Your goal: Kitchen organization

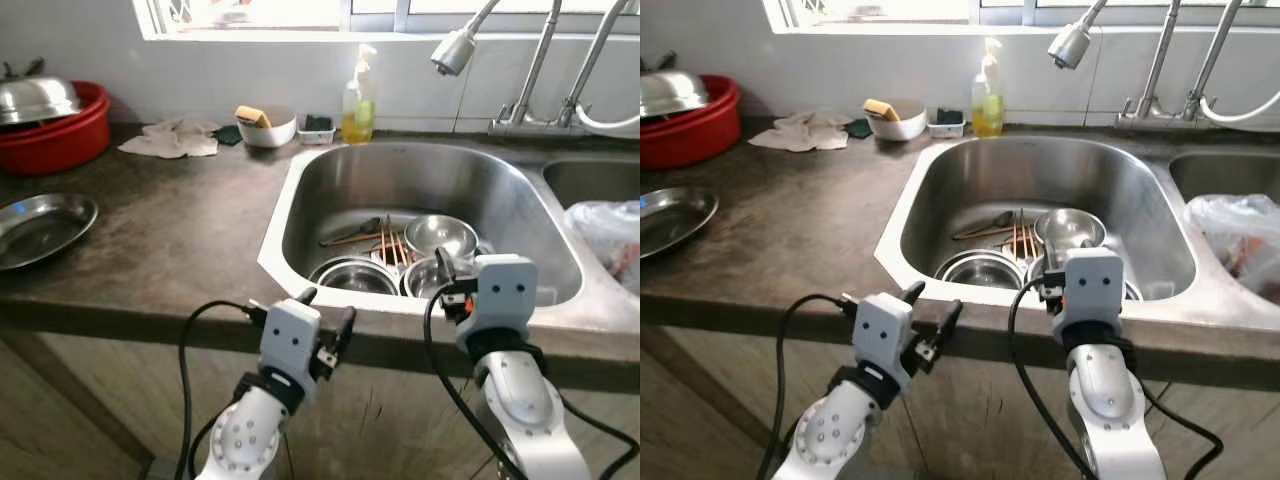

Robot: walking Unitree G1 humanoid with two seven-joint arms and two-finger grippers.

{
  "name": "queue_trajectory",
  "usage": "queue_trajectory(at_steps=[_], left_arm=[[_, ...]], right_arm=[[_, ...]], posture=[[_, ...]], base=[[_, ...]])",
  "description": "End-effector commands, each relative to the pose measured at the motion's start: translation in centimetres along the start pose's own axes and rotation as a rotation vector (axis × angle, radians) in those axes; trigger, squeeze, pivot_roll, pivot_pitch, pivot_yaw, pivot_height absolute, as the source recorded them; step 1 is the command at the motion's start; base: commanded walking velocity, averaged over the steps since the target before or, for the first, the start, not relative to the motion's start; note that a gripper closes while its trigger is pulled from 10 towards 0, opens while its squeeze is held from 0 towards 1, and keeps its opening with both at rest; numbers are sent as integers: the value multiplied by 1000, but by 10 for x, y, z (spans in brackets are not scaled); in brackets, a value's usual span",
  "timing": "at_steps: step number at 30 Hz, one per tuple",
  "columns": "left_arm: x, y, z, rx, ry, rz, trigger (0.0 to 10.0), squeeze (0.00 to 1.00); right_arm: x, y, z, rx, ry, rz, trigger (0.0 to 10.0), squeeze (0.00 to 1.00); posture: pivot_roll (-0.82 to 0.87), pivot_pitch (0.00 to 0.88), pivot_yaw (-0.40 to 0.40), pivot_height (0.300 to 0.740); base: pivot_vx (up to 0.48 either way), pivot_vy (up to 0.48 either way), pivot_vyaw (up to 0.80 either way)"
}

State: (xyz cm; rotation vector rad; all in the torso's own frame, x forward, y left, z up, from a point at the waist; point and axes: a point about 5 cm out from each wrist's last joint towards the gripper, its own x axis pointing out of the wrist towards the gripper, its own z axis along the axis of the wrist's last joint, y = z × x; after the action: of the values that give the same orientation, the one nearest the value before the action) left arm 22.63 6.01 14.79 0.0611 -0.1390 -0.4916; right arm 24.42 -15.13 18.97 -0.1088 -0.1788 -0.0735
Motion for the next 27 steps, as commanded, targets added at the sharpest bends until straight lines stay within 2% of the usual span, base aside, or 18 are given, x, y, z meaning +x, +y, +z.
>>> queue_trajectory(at_steps=[1, 12, 22, 27], left_arm=[[1, 3, -1, 9, -4, 5, 10000, 0], [1, 4, -1, 15, -7, -2, 10000, 0], [-1, 6, -2, 22, 3, 5, 10000, 0], [-2, 8, -3, 25, 14, 21, 10000, 0]], right_arm=[[-2, 1, 6, 6, -32, -5, 10000, 0], [0, 8, 5, 29, -26, 7, 10000, 0], [-7, 16, -4, 55, 27, 70, 10000, 0], [-8, 18, -3, 66, 22, 82, 10000, 0]], posture=[[-38, 30, 4, 740], [-35, 26, 11, 740], [-30, 48, 17, 740], [-30, 53, 15, 740]], base=[[-315, 0, 0], [-314, 0, 0], [-279, 0, 0], [0, 0, 0]])
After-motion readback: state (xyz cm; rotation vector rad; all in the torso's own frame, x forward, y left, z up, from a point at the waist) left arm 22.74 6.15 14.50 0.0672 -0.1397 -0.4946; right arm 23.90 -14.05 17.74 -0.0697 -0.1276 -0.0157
